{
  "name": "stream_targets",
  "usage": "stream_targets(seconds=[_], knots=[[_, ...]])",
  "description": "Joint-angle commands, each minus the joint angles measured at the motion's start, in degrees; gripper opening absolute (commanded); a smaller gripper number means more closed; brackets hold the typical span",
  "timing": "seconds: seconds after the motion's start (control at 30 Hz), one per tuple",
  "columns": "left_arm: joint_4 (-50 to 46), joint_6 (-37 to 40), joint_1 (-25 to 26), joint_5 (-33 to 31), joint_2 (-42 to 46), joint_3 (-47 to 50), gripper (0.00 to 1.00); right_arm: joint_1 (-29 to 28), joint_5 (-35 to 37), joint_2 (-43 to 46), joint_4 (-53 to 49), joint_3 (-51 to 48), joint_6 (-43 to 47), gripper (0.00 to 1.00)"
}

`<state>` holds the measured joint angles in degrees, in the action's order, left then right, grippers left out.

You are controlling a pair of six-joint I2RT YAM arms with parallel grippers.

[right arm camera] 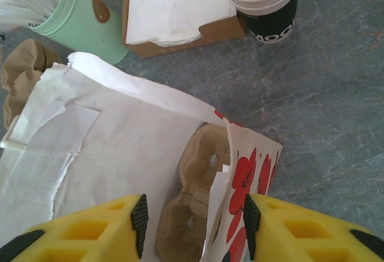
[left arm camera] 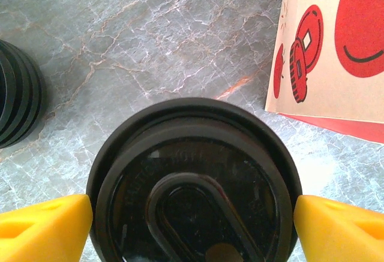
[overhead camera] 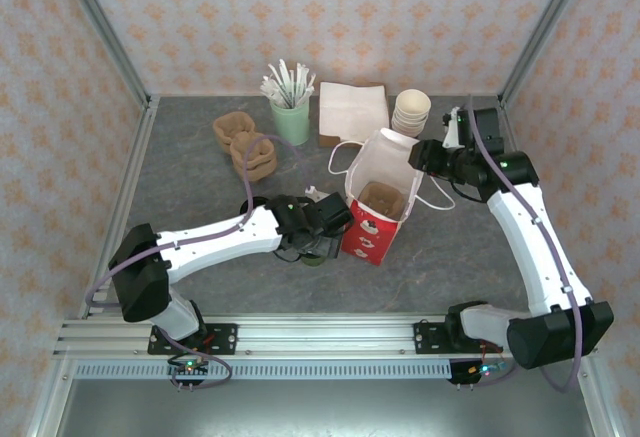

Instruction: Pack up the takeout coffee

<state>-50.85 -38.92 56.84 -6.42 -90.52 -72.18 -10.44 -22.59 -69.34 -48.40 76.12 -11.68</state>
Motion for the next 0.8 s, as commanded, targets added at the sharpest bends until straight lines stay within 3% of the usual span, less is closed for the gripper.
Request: stream_targets(seconds=[0.0, 0.4, 0.77], knots=[[0.1, 1.2, -0.6, -0.9, -1.1, -0.8, 0.88, 0.3, -0.6, 0.1, 0.5, -0.3, 1.1, 0.48], [-1.6, 0.4, -0.6, 0.5, 0.1, 0.9, 0.83, 0.3, -0.6, -0.3, 0.5, -0.4, 1.2, 0.48], [-2.8, 0.9, -0.4, 1.6, 1.3, -0.3, 0.93, 0.4, -1.0, -0.4, 0.1, -0.2, 1.2, 0.48]])
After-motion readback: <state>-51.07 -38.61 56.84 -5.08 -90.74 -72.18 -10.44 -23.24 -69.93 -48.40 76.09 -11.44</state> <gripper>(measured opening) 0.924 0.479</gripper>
